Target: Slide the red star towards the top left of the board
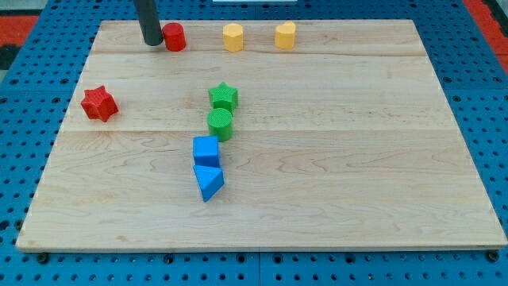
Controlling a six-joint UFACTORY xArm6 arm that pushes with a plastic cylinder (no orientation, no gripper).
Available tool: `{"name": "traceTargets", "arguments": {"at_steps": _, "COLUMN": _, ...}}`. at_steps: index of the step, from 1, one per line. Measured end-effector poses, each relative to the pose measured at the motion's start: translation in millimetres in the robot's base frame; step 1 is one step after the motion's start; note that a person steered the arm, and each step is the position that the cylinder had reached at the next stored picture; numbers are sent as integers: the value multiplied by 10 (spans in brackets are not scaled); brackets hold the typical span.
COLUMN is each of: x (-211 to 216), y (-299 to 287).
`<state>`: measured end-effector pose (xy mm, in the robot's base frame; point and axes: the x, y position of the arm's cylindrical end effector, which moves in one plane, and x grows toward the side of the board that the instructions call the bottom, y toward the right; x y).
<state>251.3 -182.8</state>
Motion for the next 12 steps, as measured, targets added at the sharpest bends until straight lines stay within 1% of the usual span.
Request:
{"name": "traceTargets", "arguments": {"at_steps": 1, "x": 315, "y": -225}}
{"name": "traceTargets", "arguments": {"at_steps": 2, "x": 919, "y": -196}}
{"name": "traceTargets", "arguments": {"at_steps": 3, "x": 1686, "y": 40}}
{"name": "traceTargets", "arguments": {"at_steps": 4, "x": 2193, "y": -115}}
{"name": "traceTargets", "arguments": {"at_steps": 5, "x": 1913, "y": -464}}
{"name": "traceTargets", "arguments": {"at_steps": 6, "x": 1416, "y": -471}}
{"name": "traceTargets", "arguments": {"at_steps": 8, "x": 952, "y": -471}}
{"name": "traceTargets", "arguments": {"at_steps": 9, "x": 871, "y": -471}}
{"name": "traceTargets", "arguments": {"at_steps": 10, "x": 971, "y": -520}}
{"name": "traceTargets", "arguments": {"at_steps": 11, "x": 951, "y": -746}}
{"name": "traceTargets", "arguments": {"at_steps": 12, "x": 715, "y": -778}}
